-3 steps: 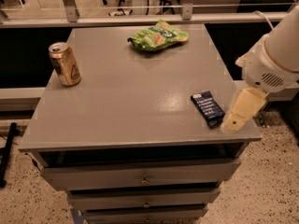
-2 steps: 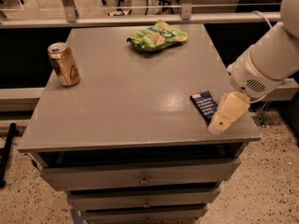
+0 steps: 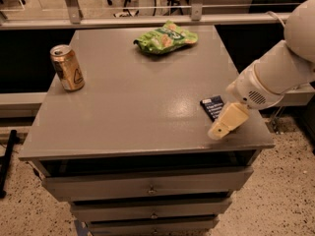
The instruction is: Move rxbar blueberry near orange can
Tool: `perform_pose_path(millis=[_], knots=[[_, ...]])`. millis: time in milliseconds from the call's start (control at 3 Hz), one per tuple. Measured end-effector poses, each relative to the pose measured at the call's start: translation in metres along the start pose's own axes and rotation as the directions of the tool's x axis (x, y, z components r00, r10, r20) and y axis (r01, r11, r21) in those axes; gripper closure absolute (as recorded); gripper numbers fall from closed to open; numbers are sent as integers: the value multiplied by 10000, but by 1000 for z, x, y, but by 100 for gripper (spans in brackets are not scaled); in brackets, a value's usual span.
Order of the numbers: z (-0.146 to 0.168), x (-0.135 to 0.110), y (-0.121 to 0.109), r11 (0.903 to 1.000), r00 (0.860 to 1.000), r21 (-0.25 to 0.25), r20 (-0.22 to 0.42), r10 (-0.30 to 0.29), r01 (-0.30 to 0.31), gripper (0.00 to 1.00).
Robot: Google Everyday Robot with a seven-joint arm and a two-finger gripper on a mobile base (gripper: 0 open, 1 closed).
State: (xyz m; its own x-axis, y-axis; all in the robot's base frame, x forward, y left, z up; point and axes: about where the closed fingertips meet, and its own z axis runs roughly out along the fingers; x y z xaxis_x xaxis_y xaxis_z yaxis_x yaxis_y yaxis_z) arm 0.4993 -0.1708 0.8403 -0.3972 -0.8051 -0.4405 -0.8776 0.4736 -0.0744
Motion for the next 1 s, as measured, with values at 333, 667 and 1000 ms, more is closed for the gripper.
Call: perform_pose_path(millis=[333, 667, 1000], knots=[[15, 3, 2, 9986, 9988, -409, 335, 362, -348, 41], [22, 8, 2, 9965, 9971, -602, 463, 611, -583, 63], [20, 7, 2, 9964, 9970, -606, 467, 616, -587, 87]])
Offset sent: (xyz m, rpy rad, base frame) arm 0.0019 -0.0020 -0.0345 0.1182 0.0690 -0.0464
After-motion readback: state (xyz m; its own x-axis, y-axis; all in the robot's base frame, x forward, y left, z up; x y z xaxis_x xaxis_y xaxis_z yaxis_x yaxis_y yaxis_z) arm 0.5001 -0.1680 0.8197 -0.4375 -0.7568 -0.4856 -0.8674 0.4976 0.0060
